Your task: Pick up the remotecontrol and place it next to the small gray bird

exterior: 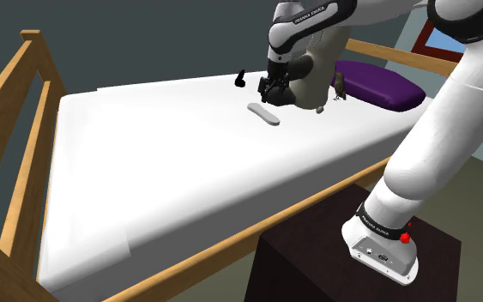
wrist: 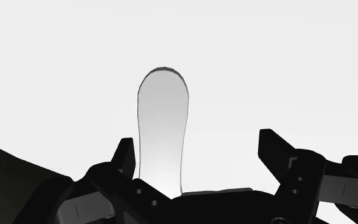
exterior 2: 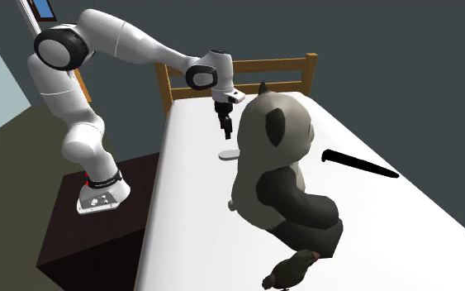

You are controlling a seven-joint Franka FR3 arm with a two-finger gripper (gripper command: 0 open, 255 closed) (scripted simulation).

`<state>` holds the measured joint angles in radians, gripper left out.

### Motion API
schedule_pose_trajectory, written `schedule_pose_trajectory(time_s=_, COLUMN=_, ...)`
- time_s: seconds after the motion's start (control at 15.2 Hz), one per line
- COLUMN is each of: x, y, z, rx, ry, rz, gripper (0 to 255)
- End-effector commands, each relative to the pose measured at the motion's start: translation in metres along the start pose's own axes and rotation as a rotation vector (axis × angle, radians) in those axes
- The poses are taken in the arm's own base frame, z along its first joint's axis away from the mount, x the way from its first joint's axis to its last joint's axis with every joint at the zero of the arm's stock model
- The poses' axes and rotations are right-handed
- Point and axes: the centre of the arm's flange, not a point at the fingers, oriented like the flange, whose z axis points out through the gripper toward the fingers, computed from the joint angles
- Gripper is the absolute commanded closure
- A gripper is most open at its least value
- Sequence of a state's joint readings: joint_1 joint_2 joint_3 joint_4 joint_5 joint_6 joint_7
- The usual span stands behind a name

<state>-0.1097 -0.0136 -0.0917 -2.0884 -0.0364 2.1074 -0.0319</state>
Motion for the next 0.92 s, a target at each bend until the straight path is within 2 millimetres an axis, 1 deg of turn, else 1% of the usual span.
schedule_pose_trajectory(time_s=0.0, x=0.019, y=0.009, z=0.018, rx=0.004, ry=-0.006, rz=0.006, gripper=0)
schedule_pose_trajectory(time_s=0.33, x=0.067, y=0.032, z=0.06, rx=0.013, ry=-0.023, rz=0.022, gripper=0)
schedule_pose_trajectory(time_s=0.4, x=0.07, y=0.034, z=0.063, rx=0.014, ry=-0.024, rz=0.023, gripper=0)
schedule_pose_trajectory(time_s=0.79, x=0.069, y=0.033, z=0.094, rx=0.014, ry=-0.024, rz=0.023, gripper=0)
schedule_pose_trajectory(time_s=0.86, x=0.069, y=0.033, z=0.103, rx=0.014, ry=-0.024, rz=0.023, gripper=0)
